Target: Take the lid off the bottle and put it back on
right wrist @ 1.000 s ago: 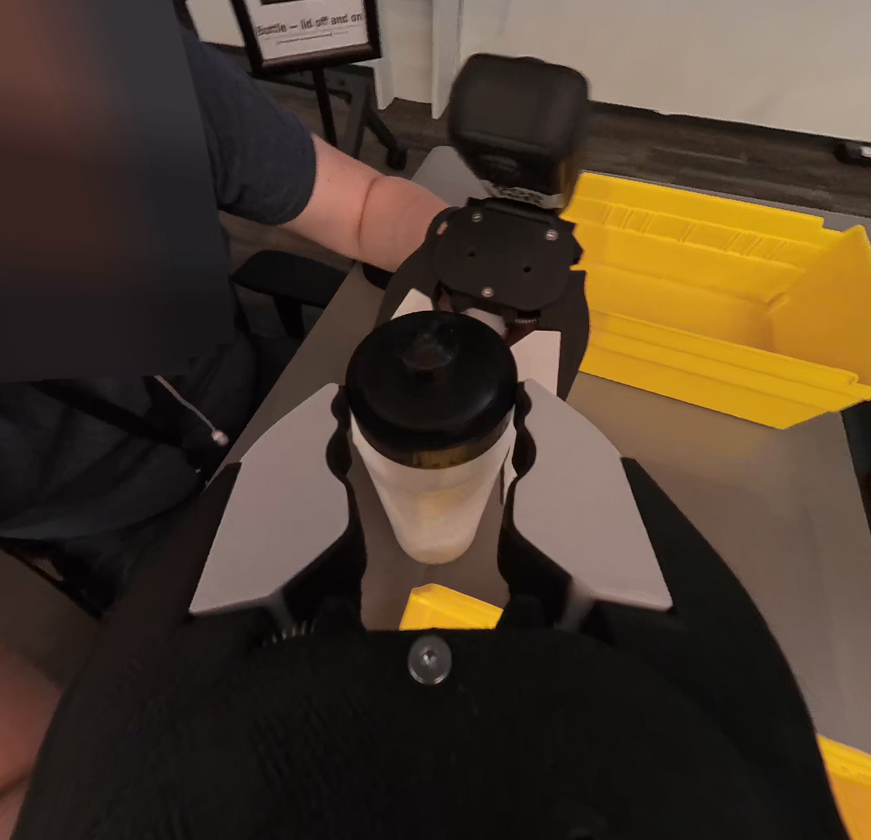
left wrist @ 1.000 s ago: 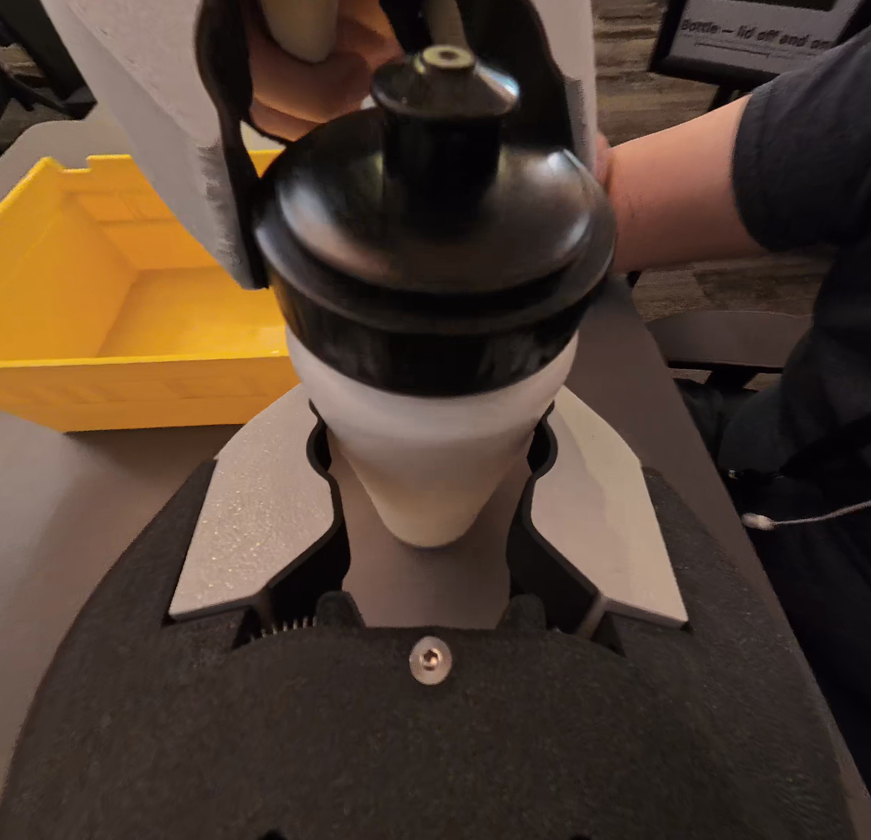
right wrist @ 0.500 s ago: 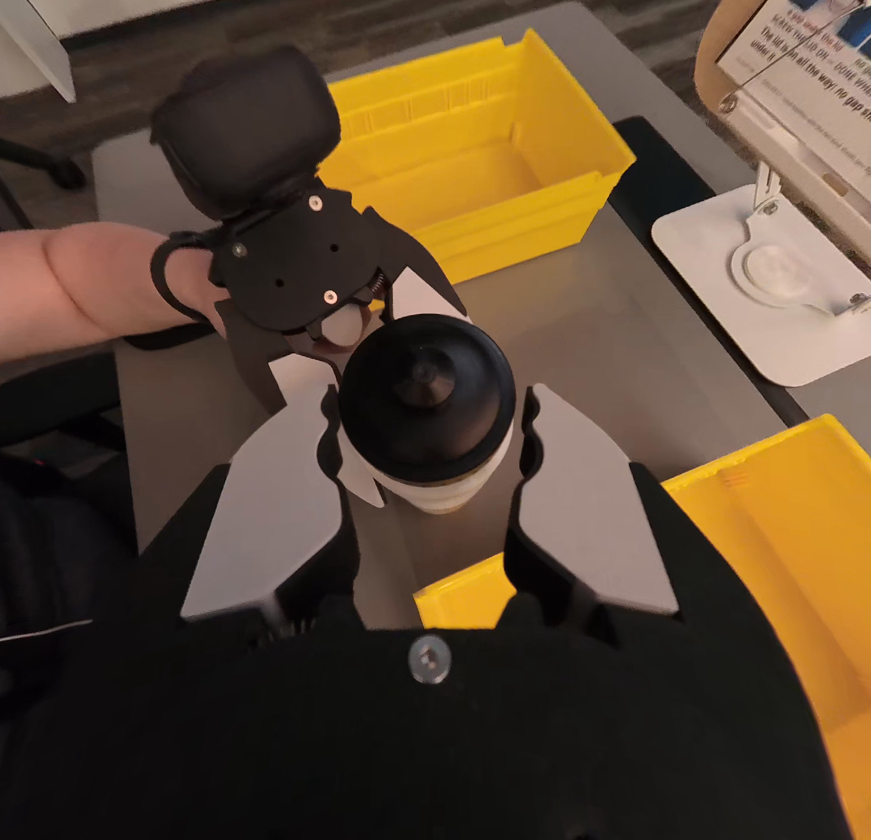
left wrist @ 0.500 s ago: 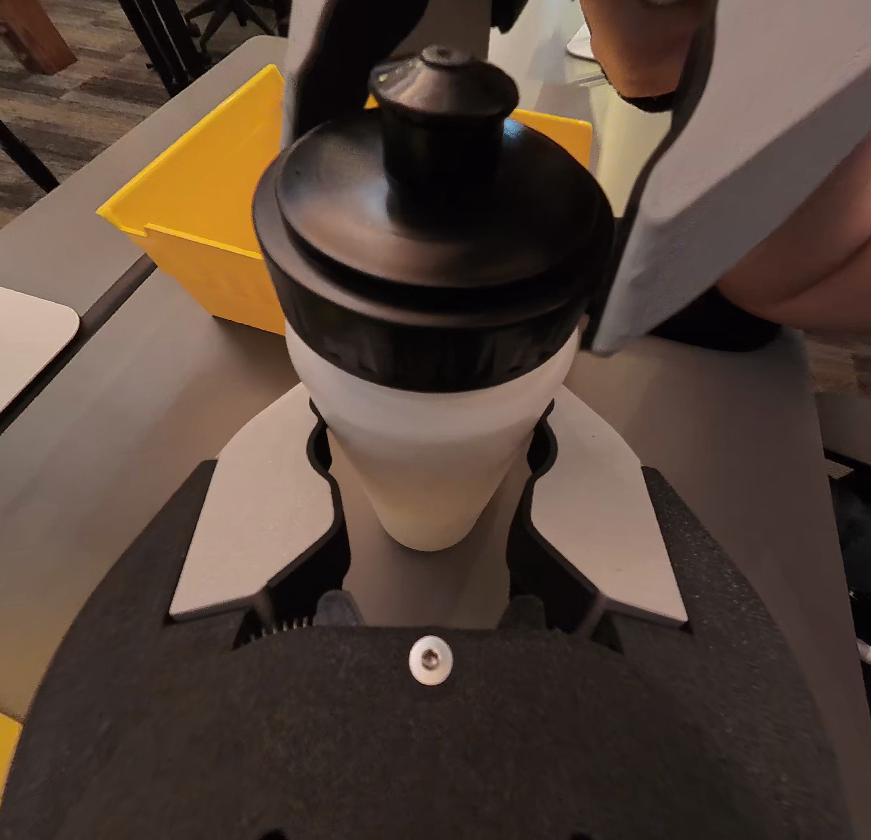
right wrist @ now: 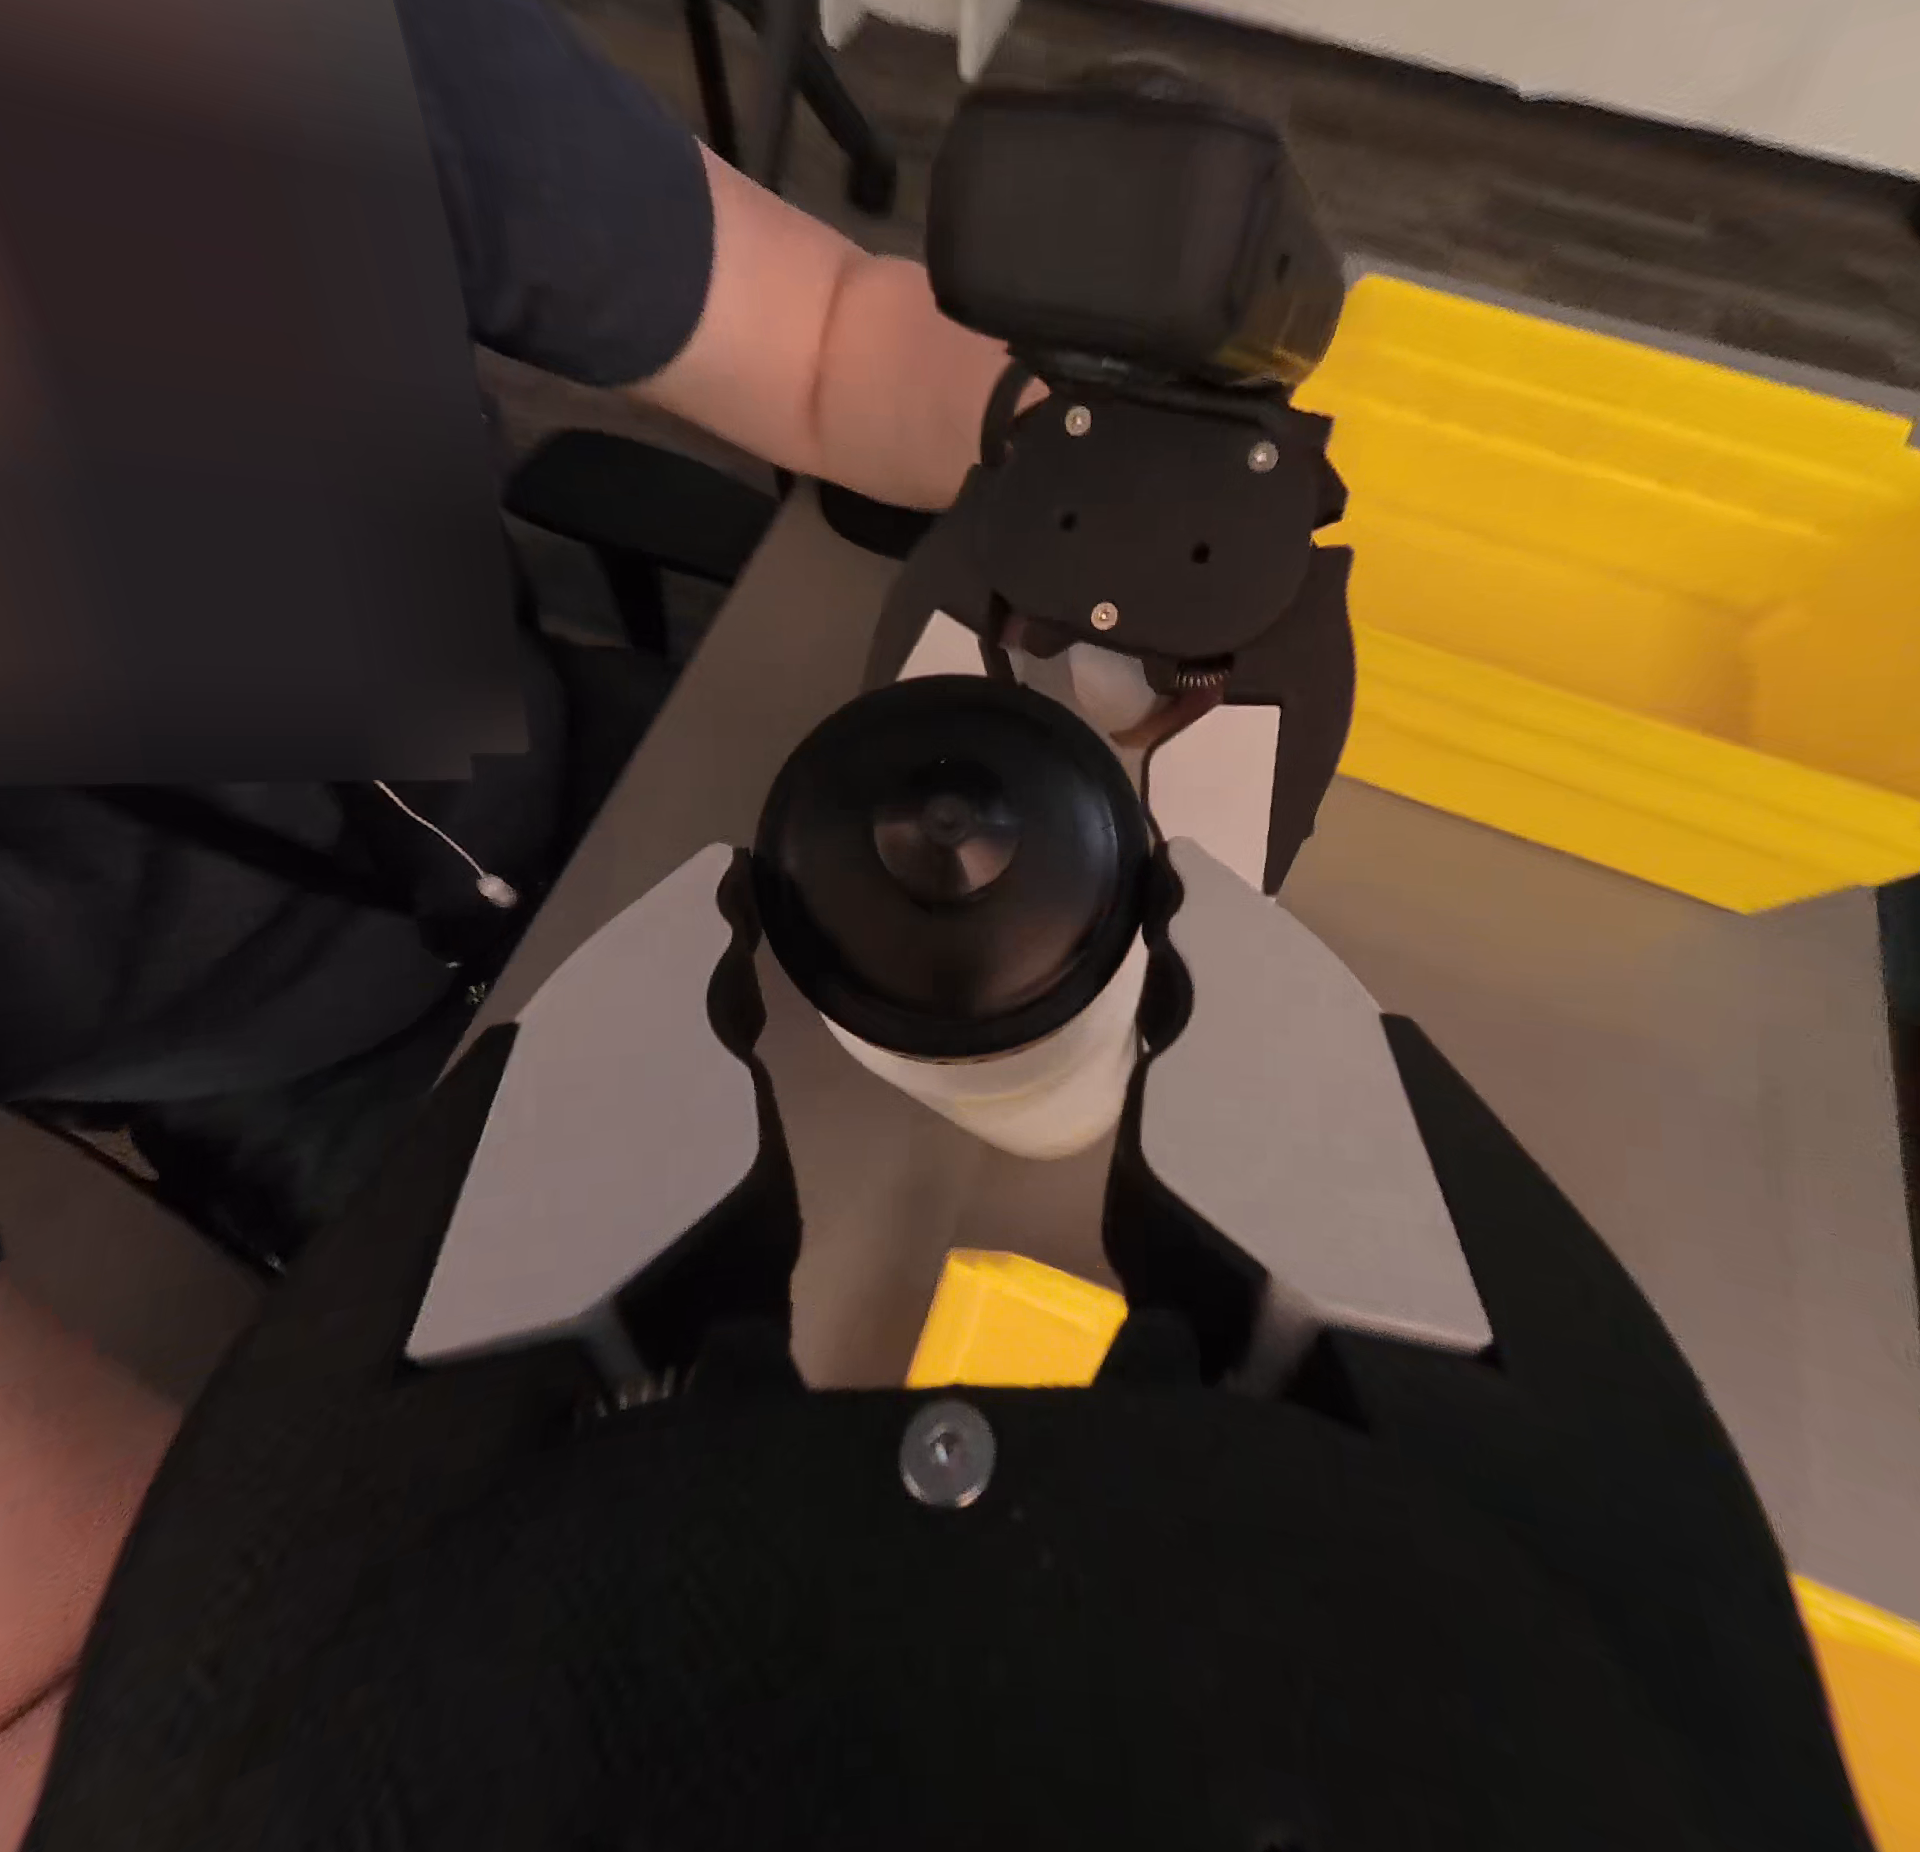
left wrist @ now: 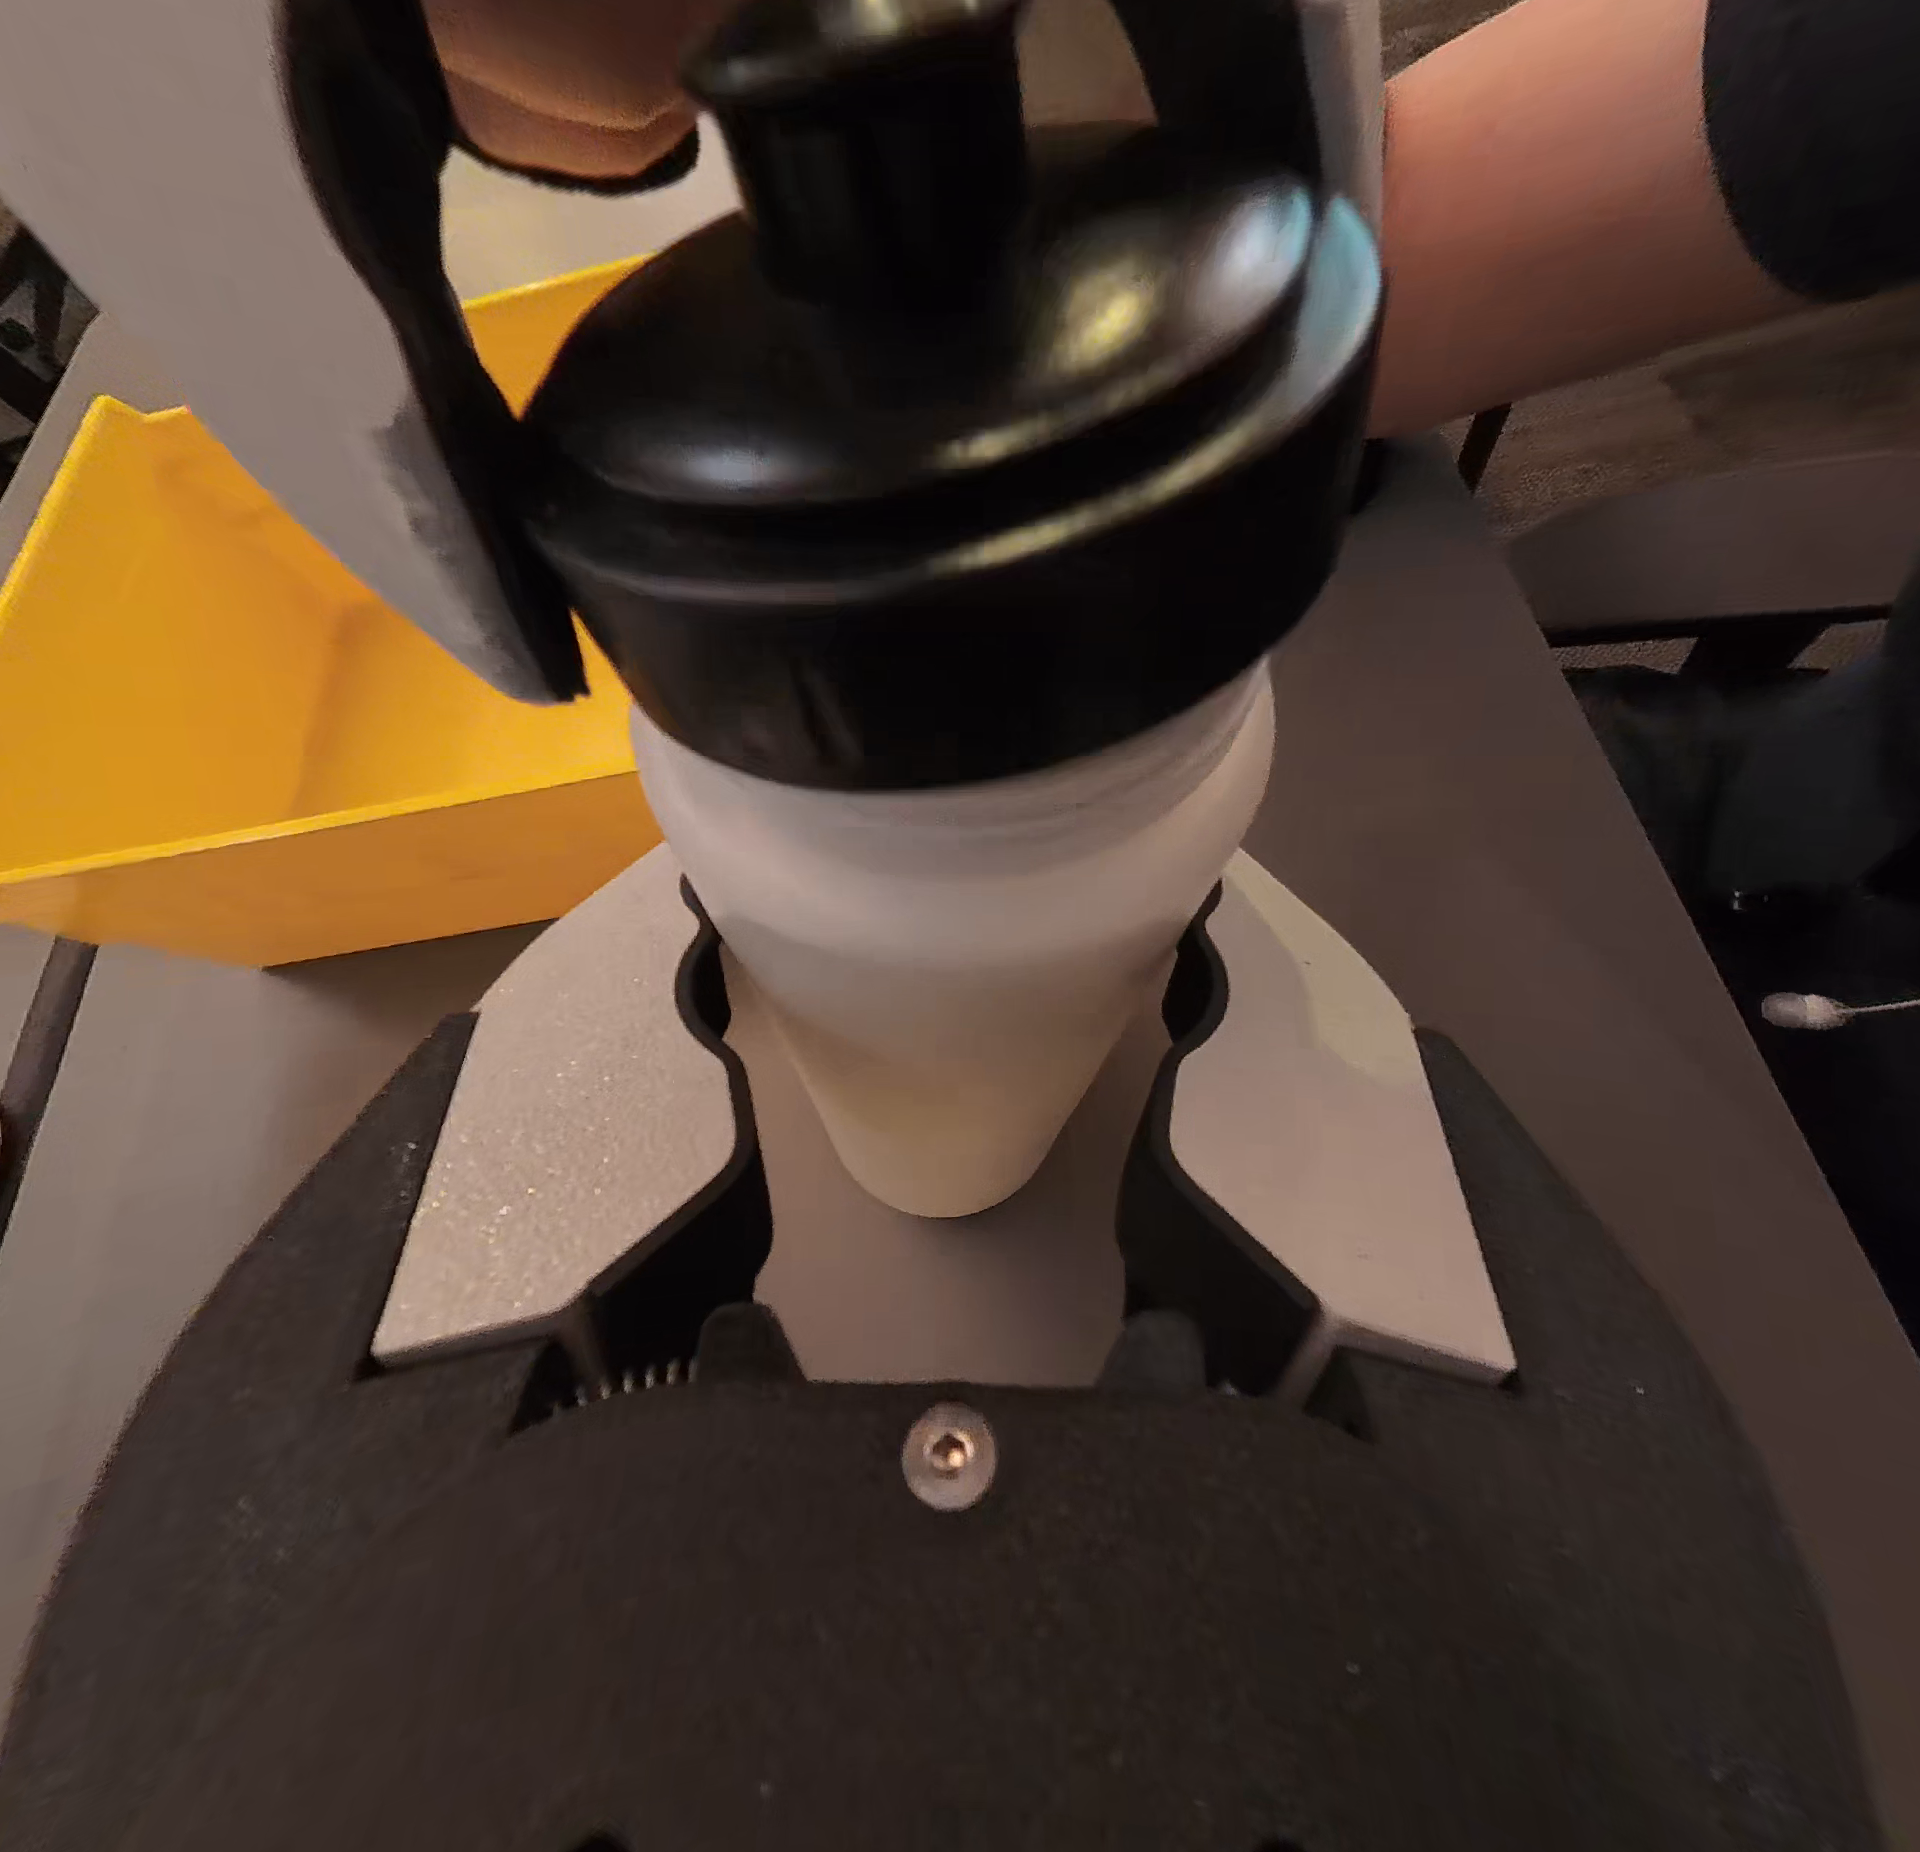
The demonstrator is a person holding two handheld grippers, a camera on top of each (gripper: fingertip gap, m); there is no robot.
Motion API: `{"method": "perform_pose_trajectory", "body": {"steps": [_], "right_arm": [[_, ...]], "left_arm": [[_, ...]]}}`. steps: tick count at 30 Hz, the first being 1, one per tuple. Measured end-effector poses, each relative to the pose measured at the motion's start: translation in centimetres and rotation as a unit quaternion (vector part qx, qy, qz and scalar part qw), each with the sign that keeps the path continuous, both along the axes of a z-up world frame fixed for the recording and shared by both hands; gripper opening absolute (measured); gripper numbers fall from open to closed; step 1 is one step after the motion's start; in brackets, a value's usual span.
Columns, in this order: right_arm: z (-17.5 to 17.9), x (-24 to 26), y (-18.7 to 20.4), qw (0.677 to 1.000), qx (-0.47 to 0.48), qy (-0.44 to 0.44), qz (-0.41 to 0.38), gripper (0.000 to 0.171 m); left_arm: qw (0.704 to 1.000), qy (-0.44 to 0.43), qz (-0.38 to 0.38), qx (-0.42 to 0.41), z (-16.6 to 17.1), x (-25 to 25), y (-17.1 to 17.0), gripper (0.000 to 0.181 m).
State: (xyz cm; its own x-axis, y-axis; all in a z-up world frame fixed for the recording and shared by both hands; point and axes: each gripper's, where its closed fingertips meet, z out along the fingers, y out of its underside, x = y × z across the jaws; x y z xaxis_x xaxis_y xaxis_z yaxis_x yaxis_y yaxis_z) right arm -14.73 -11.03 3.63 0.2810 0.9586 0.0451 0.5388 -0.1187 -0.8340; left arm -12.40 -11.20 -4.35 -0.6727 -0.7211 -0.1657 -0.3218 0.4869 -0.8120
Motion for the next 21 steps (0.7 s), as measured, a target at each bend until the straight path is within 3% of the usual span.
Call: {"method": "perform_pose_trajectory", "body": {"steps": [4, 6, 7, 10, 12, 14, 18, 21], "right_arm": [[2.1, 1.1, 0.9, 0.997, 0.014, 0.078, -0.004, 0.073], [3.5, 3.8, 2.9, 0.991, 0.04, 0.1, -0.084, 0.073], [3.6, 6.4, 4.7, 0.981, 0.053, 0.089, -0.166, 0.072], [-0.7, 17.9, 8.1, 0.901, 0.013, -0.039, -0.432, 0.072], [-4.5, 23.2, 8.5, 0.841, -0.061, -0.069, -0.534, 0.072], [-8.3, 25.1, 8.6, 0.81, -0.137, -0.079, -0.565, 0.072], [-14.0, 28.3, 7.9, 0.737, -0.204, -0.195, -0.614, 0.072], [-15.8, 28.7, 8.3, 0.722, -0.212, -0.225, -0.62, 0.072]], "left_arm": [[1.0, 0.008, 0.02, -0.022, 0.0, 0.4, 0.9, 0.084], [0.999, 0.007, 0.042, -0.022, 0.0, 0.8, 1.7, 0.084], [0.998, 0.008, 0.054, -0.023, 0.0, 0.9, 2.1, 0.084], [0.995, 0.01, 0.093, -0.032, 0.0, 1.5, 3.5, 0.084], [0.993, 0.016, 0.11, -0.046, 0.0, 1.7, 4.1, 0.084], [0.991, 0.019, 0.12, -0.055, 0.0, 1.9, 4.5, 0.084], [0.991, 0.018, 0.12, -0.051, 0.0, 1.8, 4.5, 0.084], [0.991, 0.017, 0.12, -0.047, 0.0, 1.8, 4.5, 0.084]]}}
